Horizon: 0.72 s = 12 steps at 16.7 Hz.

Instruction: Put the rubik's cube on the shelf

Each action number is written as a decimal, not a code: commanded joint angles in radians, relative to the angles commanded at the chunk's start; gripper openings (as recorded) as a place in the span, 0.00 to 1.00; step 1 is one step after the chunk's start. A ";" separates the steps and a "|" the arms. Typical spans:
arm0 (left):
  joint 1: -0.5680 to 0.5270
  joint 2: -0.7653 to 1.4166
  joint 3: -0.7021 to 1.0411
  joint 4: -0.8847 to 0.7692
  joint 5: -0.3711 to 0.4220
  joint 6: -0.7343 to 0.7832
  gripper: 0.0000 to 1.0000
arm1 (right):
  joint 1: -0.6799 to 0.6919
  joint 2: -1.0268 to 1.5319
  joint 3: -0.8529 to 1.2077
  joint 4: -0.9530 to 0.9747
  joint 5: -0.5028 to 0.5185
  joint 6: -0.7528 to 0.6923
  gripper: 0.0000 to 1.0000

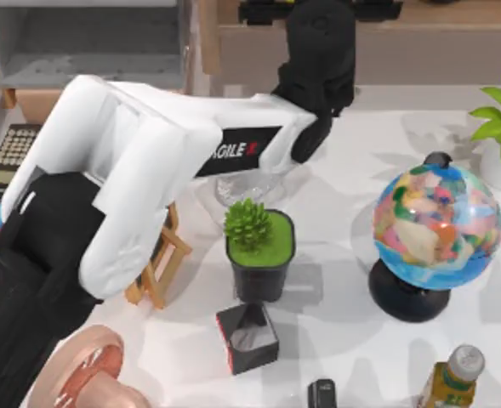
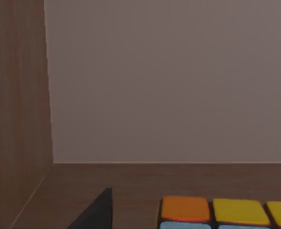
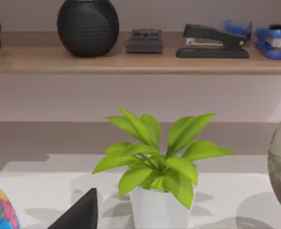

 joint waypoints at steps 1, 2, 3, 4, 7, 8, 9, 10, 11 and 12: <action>0.000 0.000 0.000 0.000 0.000 0.000 1.00 | 0.000 0.000 0.000 0.000 0.000 0.000 1.00; 0.000 0.000 0.000 0.000 0.000 0.000 1.00 | 0.000 0.000 0.000 0.000 0.000 0.000 1.00; 0.000 0.000 0.000 0.000 0.000 0.000 1.00 | 0.000 0.000 0.000 0.000 0.000 0.000 1.00; 0.000 0.000 0.000 0.000 0.000 0.000 1.00 | 0.000 0.000 0.000 0.000 0.000 0.000 1.00; -0.003 0.000 0.000 0.000 0.000 0.000 1.00 | 0.000 0.000 0.000 0.000 0.000 0.000 1.00; -0.007 -0.005 -0.003 0.002 0.004 0.007 1.00 | 0.000 0.000 0.000 0.000 0.000 0.000 1.00; -0.015 -0.014 -0.009 0.006 0.013 0.021 1.00 | 0.000 0.000 0.000 0.000 0.000 0.000 1.00; -0.028 -0.032 -0.019 0.013 0.030 0.048 1.00 | 0.000 0.000 0.000 0.000 0.000 0.000 1.00; -0.043 -0.055 -0.030 0.021 0.051 0.081 1.00 | 0.000 0.000 0.000 0.000 0.000 0.000 1.00; -0.059 -0.084 -0.045 0.032 0.075 0.121 1.00 | 0.000 0.000 0.000 0.000 0.000 0.000 1.00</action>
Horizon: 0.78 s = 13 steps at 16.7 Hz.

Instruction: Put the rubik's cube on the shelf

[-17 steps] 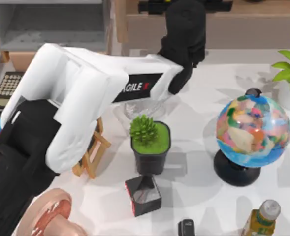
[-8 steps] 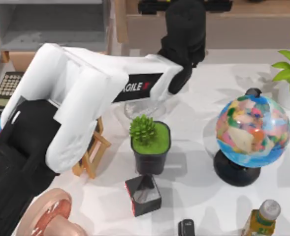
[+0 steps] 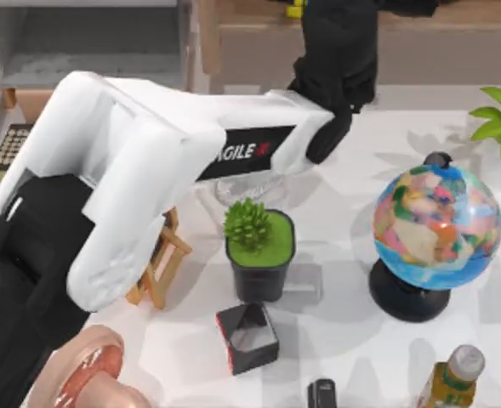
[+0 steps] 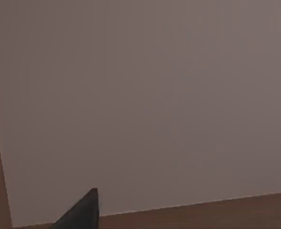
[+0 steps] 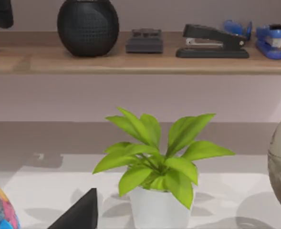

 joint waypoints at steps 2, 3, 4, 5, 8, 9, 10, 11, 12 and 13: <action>-0.024 -0.080 -0.037 0.025 0.066 0.102 1.00 | 0.000 0.000 0.000 0.000 0.000 0.000 1.00; -0.029 -0.126 -0.057 0.039 0.103 0.159 1.00 | 0.000 0.000 0.000 0.000 0.000 0.000 1.00; -0.019 -0.175 -0.076 0.055 0.146 0.221 1.00 | 0.000 0.000 0.000 0.000 0.000 0.000 1.00; -0.003 -0.226 -0.096 0.071 0.190 0.285 1.00 | 0.000 0.000 0.000 0.000 0.000 0.000 1.00; 0.101 -0.381 -0.157 0.124 0.334 0.490 1.00 | 0.000 0.000 0.000 0.000 0.000 0.000 1.00; 0.150 -0.431 -0.179 0.142 0.385 0.560 1.00 | 0.000 0.000 0.000 0.000 0.000 0.000 1.00; 0.208 -0.477 -0.205 0.162 0.437 0.628 1.00 | 0.000 0.000 0.000 0.000 0.000 0.000 1.00; 0.269 -0.521 -0.233 0.181 0.488 0.696 1.00 | 0.000 0.000 0.000 0.000 0.000 0.000 1.00; 0.333 -0.563 -0.263 0.202 0.540 0.763 1.00 | 0.000 0.000 0.000 0.000 0.000 0.000 1.00; 0.400 -0.601 -0.300 0.222 0.591 0.826 1.00 | 0.000 0.000 0.000 0.000 0.000 0.000 1.00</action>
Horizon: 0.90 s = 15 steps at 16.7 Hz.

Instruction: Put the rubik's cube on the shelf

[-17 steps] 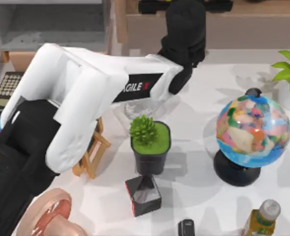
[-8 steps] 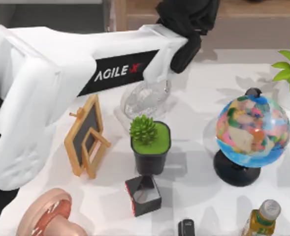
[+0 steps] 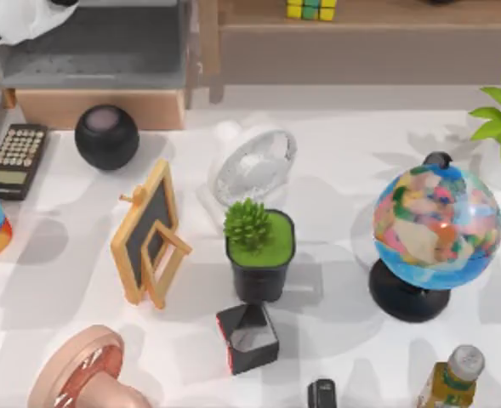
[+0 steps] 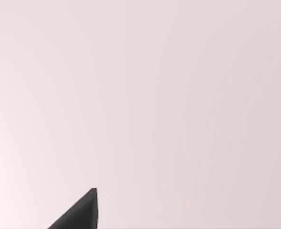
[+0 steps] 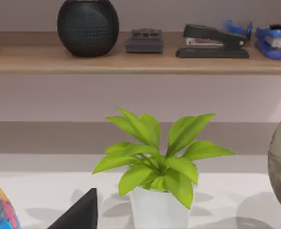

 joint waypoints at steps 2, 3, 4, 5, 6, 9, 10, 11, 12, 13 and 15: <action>0.140 -0.065 -0.083 0.042 0.100 0.119 1.00 | 0.000 0.000 0.000 0.000 0.000 0.000 1.00; 0.216 -0.089 -0.131 0.062 0.147 0.172 1.00 | 0.000 0.000 0.000 0.000 0.000 0.000 1.00; 0.293 -0.110 -0.182 0.083 0.193 0.222 1.00 | 0.000 0.000 0.000 0.000 0.000 0.000 1.00; 0.371 -0.128 -0.235 0.103 0.238 0.269 1.00 | 0.000 0.000 0.000 0.000 0.000 0.000 1.00; 0.449 -0.139 -0.293 0.124 0.279 0.309 1.00 | 0.000 0.000 0.000 0.000 0.000 0.000 1.00; 0.668 -0.148 -0.477 0.183 0.390 0.407 1.00 | 0.000 0.000 0.000 0.000 0.000 0.000 1.00; 0.733 -0.143 -0.539 0.203 0.423 0.432 1.00 | 0.000 0.000 0.000 0.000 0.000 0.000 1.00; 0.795 -0.136 -0.602 0.223 0.454 0.452 1.00 | 0.000 0.000 0.000 0.000 0.000 0.000 1.00; 0.850 -0.126 -0.664 0.244 0.483 0.469 1.00 | 0.000 0.000 0.000 0.000 0.000 0.000 1.00; 0.902 -0.115 -0.725 0.266 0.512 0.483 1.00 | 0.000 0.000 0.000 0.000 0.000 0.000 1.00; 0.993 -0.088 -0.839 0.309 0.564 0.502 1.00 | 0.000 0.000 0.000 0.000 0.000 0.000 1.00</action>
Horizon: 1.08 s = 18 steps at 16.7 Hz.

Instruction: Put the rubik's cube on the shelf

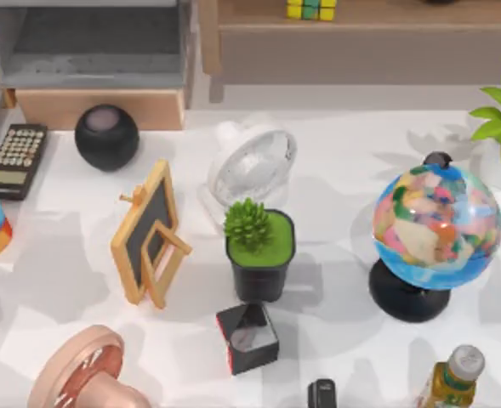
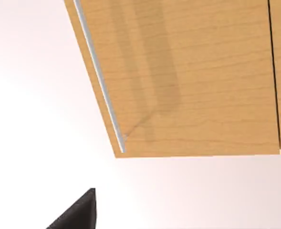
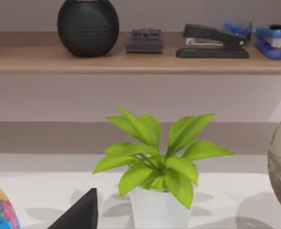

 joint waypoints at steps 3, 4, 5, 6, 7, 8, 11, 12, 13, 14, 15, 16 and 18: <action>0.096 0.049 -0.150 0.057 0.069 0.011 1.00 | 0.000 0.000 0.000 0.000 0.000 0.000 1.00; 0.113 0.069 -0.191 0.071 0.090 0.011 1.00 | 0.000 0.000 0.000 0.000 0.000 0.000 1.00; 0.123 0.091 -0.227 0.082 0.109 0.010 1.00 | 0.000 0.000 0.000 0.000 0.000 0.000 1.00; 0.119 0.114 -0.255 0.088 0.126 0.007 1.00 | 0.000 0.000 0.000 0.000 0.000 0.000 1.00; 0.112 0.137 -0.278 0.092 0.142 0.004 1.00 | 0.000 0.000 0.000 0.000 0.000 0.000 1.00; 0.099 0.158 -0.295 0.094 0.155 0.000 1.00 | 0.000 0.000 0.000 0.000 0.000 0.000 1.00; 0.083 0.181 -0.308 0.094 0.167 -0.004 1.00 | 0.000 0.000 0.000 0.000 0.000 0.000 1.00; 0.083 0.181 -0.308 0.094 0.167 -0.004 1.00 | 0.000 0.000 0.000 0.000 0.000 0.000 1.00; 0.083 0.181 -0.308 0.094 0.167 -0.004 1.00 | 0.000 0.000 0.000 0.000 0.000 0.000 1.00; 0.083 0.181 -0.308 0.094 0.167 -0.004 1.00 | 0.000 0.000 0.000 0.000 0.000 0.000 1.00; 0.085 0.179 -0.305 0.093 0.166 -0.003 1.00 | 0.000 0.000 0.000 0.000 0.000 0.000 1.00; 0.082 0.180 -0.302 0.091 0.164 -0.003 1.00 | 0.000 0.000 0.000 0.000 0.000 0.000 1.00; 0.060 0.192 -0.277 0.076 0.145 -0.004 1.00 | 0.000 0.000 0.000 0.000 0.000 0.000 1.00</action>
